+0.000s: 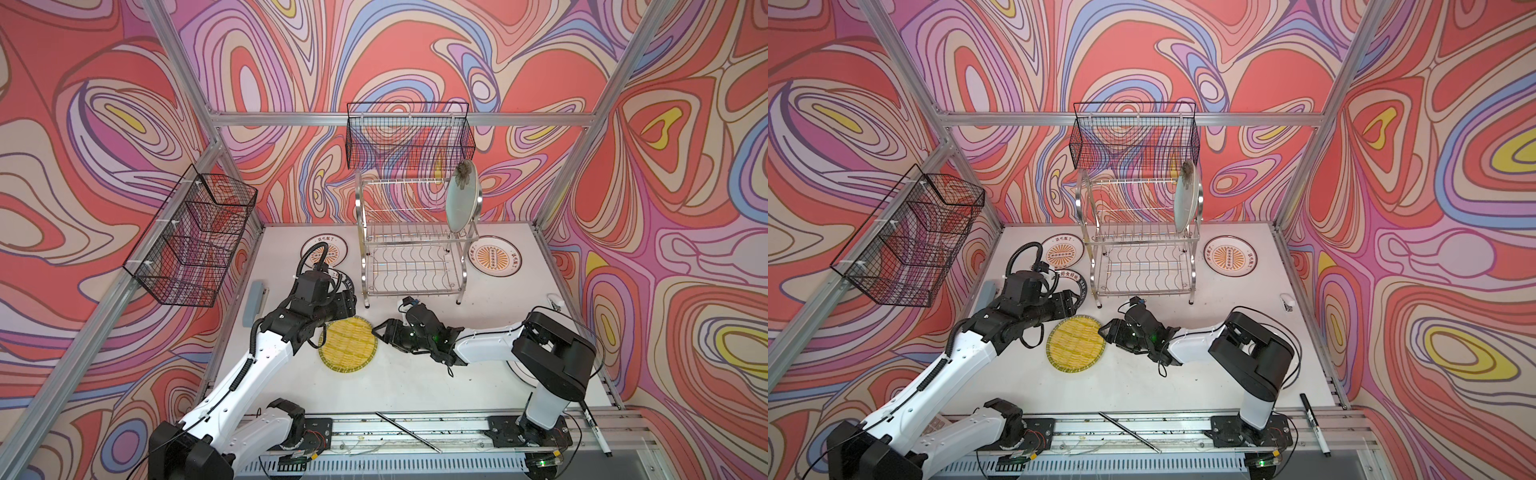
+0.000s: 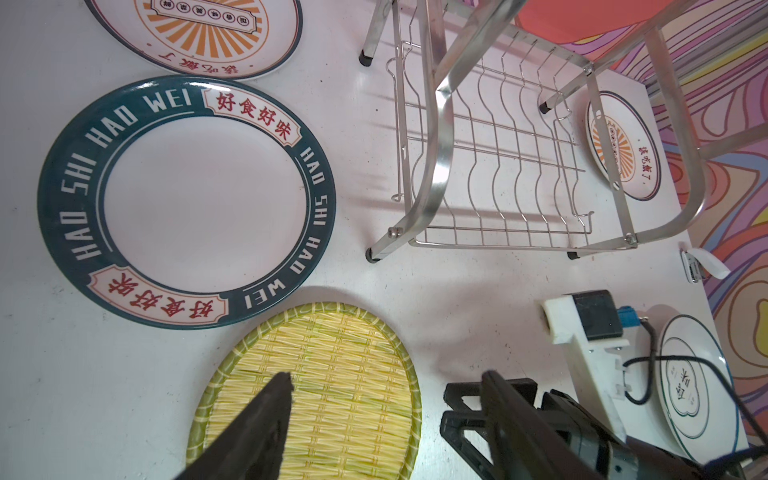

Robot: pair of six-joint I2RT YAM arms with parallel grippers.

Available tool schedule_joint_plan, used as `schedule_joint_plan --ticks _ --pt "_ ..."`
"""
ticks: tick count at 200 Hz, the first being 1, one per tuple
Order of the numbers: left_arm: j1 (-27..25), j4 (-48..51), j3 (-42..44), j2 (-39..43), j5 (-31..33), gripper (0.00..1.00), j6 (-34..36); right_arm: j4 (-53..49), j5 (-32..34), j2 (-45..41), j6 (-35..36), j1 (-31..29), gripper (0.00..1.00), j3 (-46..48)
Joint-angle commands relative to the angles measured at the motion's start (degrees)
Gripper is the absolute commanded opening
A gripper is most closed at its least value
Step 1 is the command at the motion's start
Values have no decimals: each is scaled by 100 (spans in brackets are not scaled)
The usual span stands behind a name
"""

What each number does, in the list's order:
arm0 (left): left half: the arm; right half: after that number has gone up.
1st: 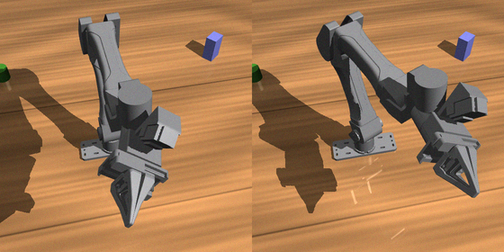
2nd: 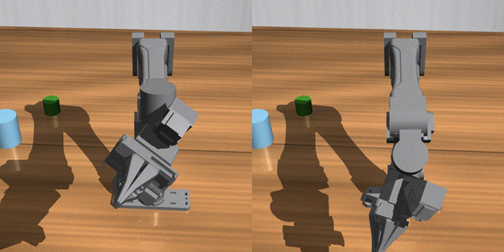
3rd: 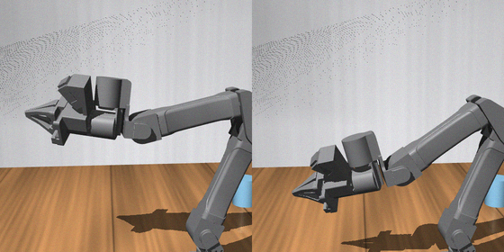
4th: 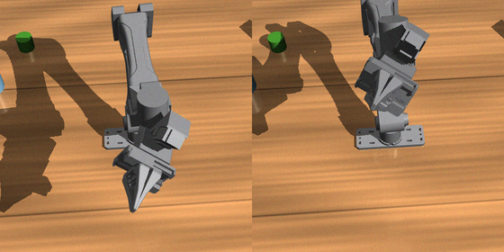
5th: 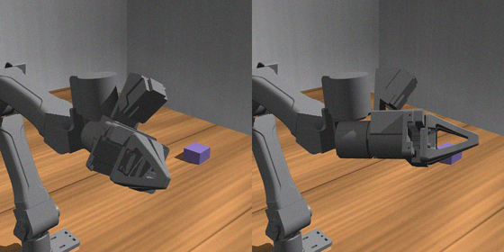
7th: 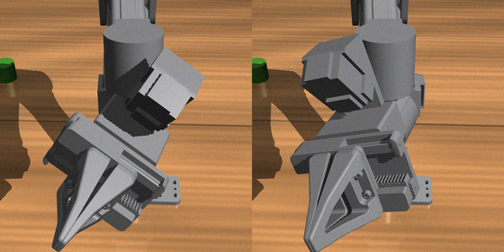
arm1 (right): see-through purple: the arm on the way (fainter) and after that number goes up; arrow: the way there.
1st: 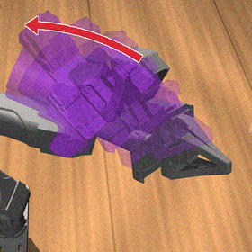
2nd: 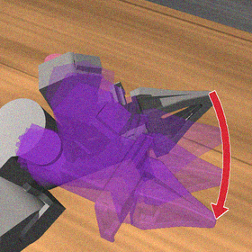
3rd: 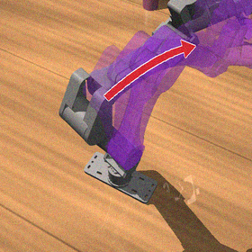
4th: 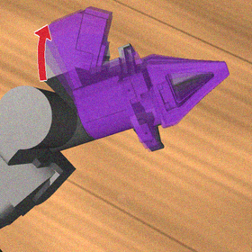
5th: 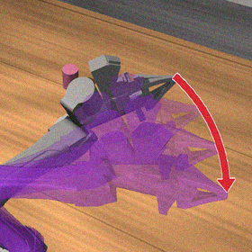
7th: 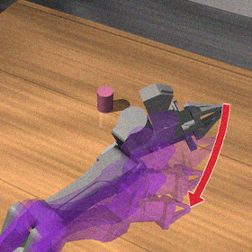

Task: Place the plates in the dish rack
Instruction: 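Move the right gripper toward the yellow woven mat and lower it, then grip the rim of the yellow woven mat with the right gripper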

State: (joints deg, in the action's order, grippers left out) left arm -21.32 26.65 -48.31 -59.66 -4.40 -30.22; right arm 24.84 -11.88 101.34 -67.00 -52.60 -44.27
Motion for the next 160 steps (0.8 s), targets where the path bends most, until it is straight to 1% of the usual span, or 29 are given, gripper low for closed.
schedule_joint_plan --ticks 1,76,104,130,160 --pt "40 59 -9 68 131 74 59 -219 -128 260 -72 -32 60 -151" --pt "39 24 -97 53 -34 74 147 -236 -409 633 -69 -39 56 -393" --pt "36 99 -147 134 -58 74 333 -233 -481 723 -72 -35 53 -457" --pt "45 158 -204 228 -175 74 467 -214 -491 764 -72 -37 51 -499" --pt "47 319 -328 168 -500 74 498 -152 -507 858 -102 -35 48 -522"
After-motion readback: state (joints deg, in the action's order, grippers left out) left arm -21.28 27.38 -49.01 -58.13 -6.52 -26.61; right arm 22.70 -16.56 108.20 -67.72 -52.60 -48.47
